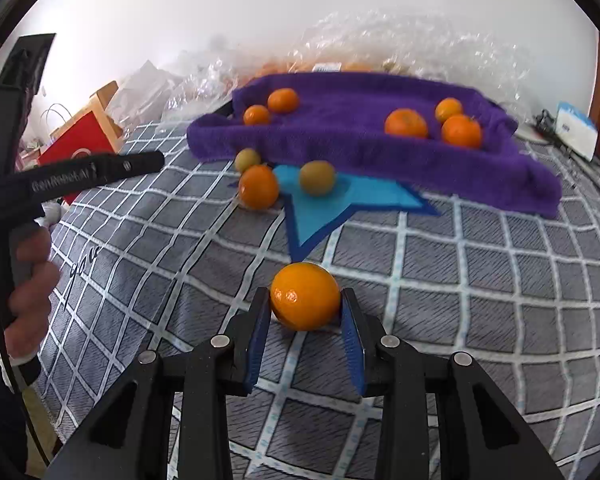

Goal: Organize fruits
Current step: 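Grasp an orange with the right tool while the left tool grasps the greenish fruit, then lift the greenish fruit and the orange and carry both over the towel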

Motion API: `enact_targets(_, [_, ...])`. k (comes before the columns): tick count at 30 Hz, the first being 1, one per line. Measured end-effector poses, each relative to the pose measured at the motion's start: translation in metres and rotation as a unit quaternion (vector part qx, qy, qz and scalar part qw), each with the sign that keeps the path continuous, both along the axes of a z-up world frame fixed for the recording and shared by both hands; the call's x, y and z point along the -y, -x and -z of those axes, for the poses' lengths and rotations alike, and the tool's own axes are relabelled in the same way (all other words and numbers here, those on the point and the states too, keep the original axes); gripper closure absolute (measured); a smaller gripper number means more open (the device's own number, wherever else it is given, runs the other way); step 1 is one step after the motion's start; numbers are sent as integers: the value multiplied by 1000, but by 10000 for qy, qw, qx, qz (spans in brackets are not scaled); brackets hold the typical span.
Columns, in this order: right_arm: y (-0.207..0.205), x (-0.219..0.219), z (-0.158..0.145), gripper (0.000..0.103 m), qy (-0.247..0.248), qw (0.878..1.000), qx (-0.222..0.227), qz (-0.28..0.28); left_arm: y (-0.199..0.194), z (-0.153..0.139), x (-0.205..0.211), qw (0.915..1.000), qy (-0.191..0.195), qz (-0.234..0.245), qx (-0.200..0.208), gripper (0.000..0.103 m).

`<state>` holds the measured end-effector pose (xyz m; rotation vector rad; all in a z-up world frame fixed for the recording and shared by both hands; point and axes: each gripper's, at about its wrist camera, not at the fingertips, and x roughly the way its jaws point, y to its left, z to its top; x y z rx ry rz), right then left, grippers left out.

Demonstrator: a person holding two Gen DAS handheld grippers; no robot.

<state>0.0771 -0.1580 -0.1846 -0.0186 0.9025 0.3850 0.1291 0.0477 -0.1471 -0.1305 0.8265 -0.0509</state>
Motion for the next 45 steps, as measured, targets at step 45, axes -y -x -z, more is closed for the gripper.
enact_targets(45, [-69, 103, 11, 68, -224, 9898, 57, 1408, -51, 20, 38, 9970, 495, 392, 440, 80])
